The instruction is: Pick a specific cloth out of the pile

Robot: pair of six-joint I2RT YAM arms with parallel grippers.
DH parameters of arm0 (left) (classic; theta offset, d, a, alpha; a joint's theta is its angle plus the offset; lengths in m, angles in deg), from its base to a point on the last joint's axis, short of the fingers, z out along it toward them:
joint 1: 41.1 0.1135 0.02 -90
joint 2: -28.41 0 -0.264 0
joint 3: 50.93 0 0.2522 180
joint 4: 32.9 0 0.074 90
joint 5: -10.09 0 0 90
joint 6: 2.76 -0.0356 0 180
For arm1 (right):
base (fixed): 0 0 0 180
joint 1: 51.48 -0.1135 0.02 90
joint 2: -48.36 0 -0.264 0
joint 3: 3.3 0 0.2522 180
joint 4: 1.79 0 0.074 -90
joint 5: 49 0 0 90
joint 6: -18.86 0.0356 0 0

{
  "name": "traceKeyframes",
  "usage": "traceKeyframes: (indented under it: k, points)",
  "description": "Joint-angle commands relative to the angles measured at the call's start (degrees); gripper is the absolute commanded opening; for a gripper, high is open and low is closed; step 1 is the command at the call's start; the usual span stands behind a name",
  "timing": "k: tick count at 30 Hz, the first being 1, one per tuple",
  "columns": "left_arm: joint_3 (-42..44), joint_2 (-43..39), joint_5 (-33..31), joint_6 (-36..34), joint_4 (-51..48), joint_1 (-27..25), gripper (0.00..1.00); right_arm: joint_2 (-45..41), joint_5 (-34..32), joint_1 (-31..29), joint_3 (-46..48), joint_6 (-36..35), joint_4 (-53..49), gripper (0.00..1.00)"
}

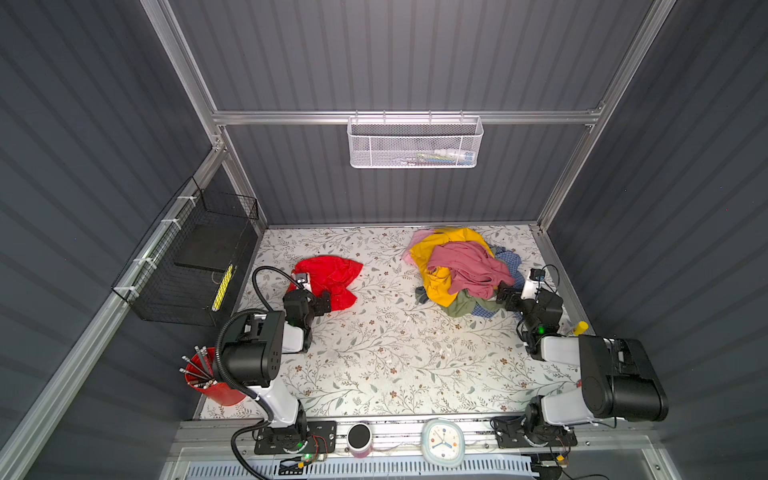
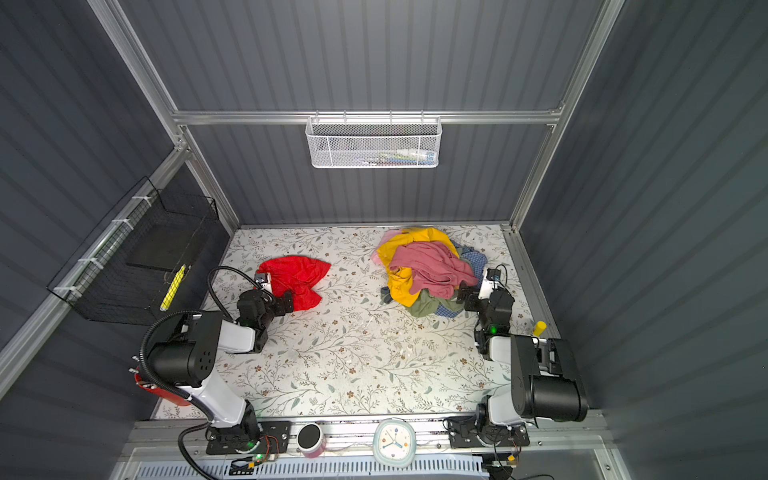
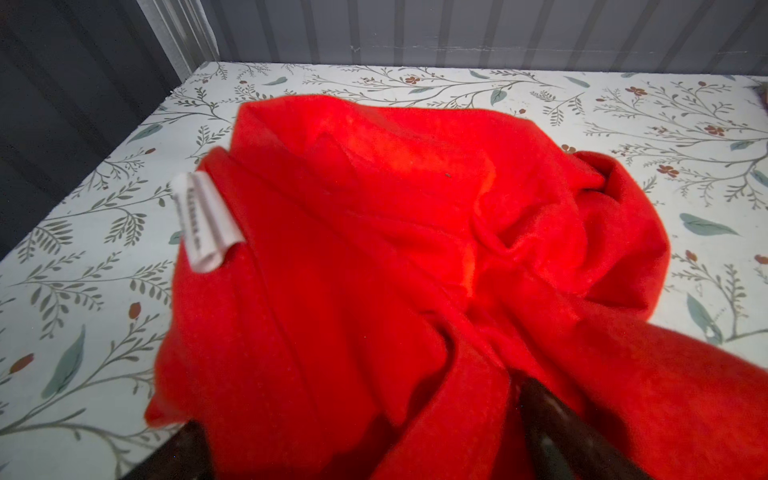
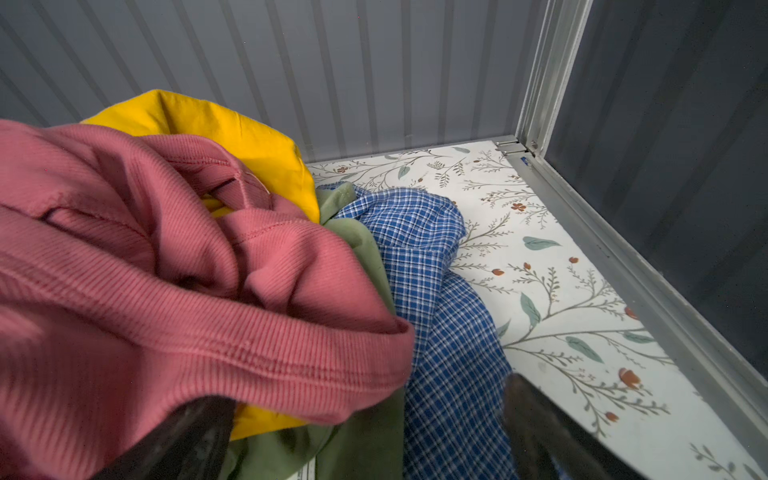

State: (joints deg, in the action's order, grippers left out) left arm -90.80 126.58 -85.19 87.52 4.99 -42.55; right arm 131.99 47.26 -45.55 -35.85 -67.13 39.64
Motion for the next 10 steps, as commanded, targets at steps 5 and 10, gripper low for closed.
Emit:
traceKeyframes:
  k: [5,10]
  points:
    - [-1.33,0.24,0.91,-1.24,-0.32,-0.31,1.00,0.04,0.73,-0.18,-0.11,-0.51,0.26,0.99]
    - [-0.96,0.16,0.79,-1.23,0.41,-0.66,1.00,0.05,0.73,-0.20,-0.14,-0.45,0.26,0.99]
